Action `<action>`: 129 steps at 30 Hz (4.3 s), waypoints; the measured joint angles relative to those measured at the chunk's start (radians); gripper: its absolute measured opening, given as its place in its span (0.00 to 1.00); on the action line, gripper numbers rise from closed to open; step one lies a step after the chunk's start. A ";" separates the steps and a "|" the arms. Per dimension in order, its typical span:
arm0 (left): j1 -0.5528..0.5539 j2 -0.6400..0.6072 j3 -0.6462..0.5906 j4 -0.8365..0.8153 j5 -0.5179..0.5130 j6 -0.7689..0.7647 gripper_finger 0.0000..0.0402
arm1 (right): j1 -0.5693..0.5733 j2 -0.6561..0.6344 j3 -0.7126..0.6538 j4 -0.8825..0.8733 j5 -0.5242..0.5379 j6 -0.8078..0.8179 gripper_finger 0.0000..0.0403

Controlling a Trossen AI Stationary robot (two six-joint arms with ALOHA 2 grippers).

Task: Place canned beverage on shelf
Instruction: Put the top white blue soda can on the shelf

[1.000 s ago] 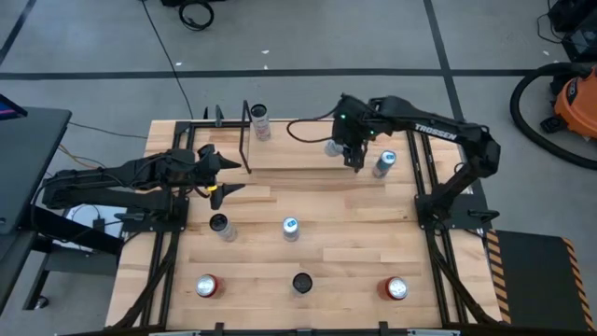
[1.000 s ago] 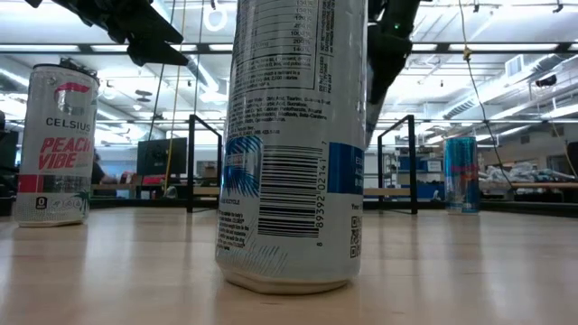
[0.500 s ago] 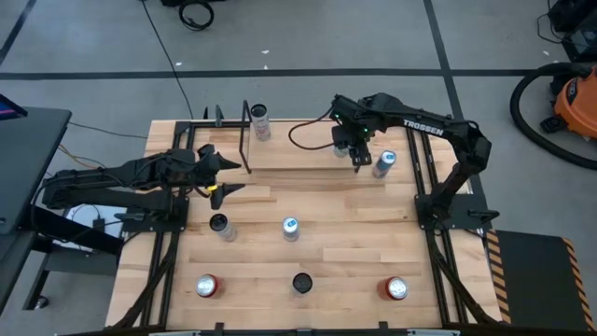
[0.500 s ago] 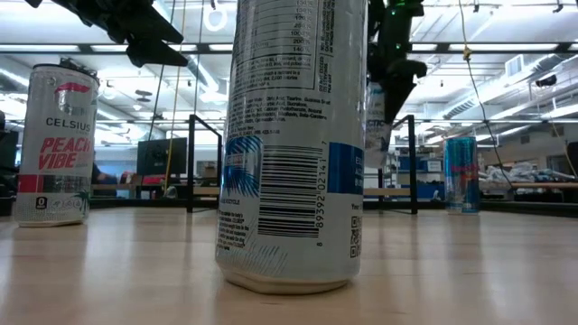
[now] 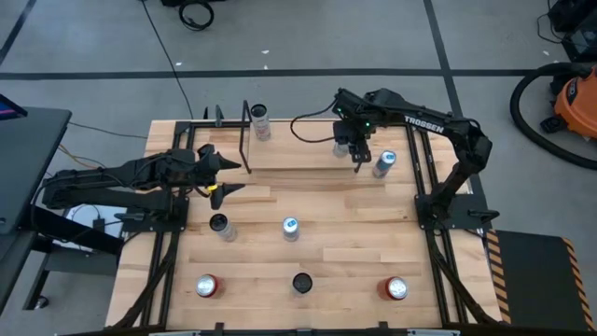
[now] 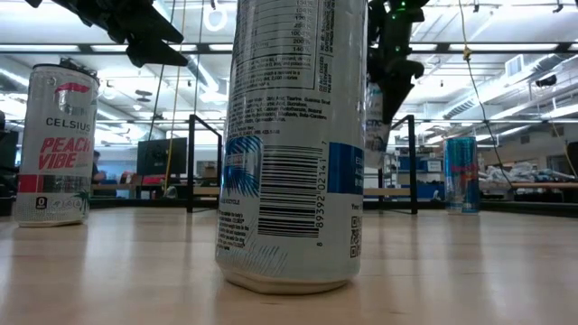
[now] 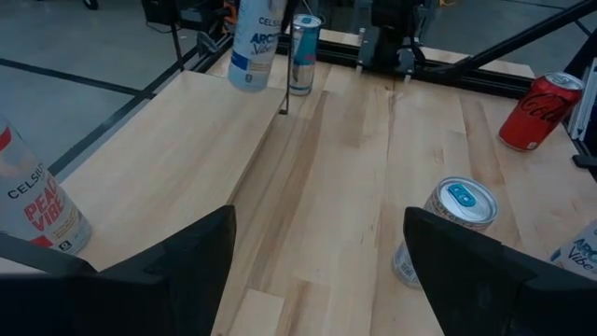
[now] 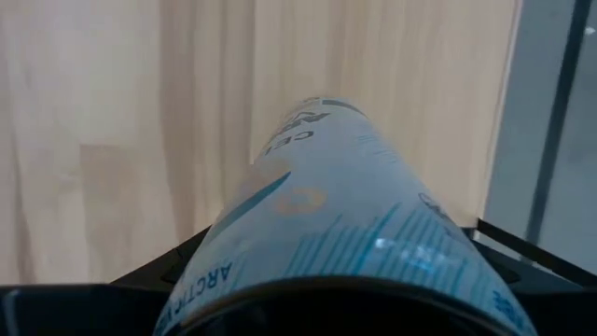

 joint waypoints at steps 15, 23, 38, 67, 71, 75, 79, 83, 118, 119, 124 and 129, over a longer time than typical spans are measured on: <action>0.000 0.000 0.000 -0.009 0.000 0.000 0.78 | -0.001 0.045 -0.001 0.003 -0.010 0.045 0.67; 0.000 0.000 0.000 -0.017 0.000 0.000 0.78 | -0.002 0.057 -0.002 -0.013 -0.033 0.045 0.70; 0.000 0.000 0.000 -0.018 0.000 0.000 0.78 | -0.042 0.057 -0.002 0.013 -0.091 0.092 0.71; 0.000 0.000 0.000 -0.018 0.000 0.000 0.78 | -0.059 0.057 -0.037 -0.003 -0.036 0.112 0.72; 0.000 0.000 0.000 -0.018 0.000 0.000 0.78 | -0.057 0.057 -0.037 -0.002 -0.036 0.112 0.72; 0.000 0.000 0.000 -0.018 0.000 0.000 0.78 | -0.057 0.057 -0.038 0.007 -0.059 0.112 0.72; 0.000 0.000 0.000 -0.018 0.000 0.000 0.78 | -0.051 0.057 -0.038 0.013 -0.065 0.112 0.72; 0.000 0.000 0.000 -0.018 0.000 0.000 0.78 | -0.043 0.057 -0.038 0.020 -0.058 0.112 0.72; 0.000 0.000 0.000 -0.018 0.000 0.000 0.78 | -0.037 0.056 -0.038 0.055 -0.032 0.250 0.85; 0.000 0.000 0.000 -0.018 0.000 0.000 0.78 | -0.037 0.056 -0.038 0.047 -0.032 0.266 0.85; 0.000 0.000 0.000 -0.018 0.000 0.000 0.78 | -0.036 0.056 -0.038 -0.009 -0.033 0.279 0.85; 0.000 0.000 0.000 -0.018 0.000 0.000 0.78 | -0.033 0.056 -0.037 -0.041 -0.035 0.330 0.85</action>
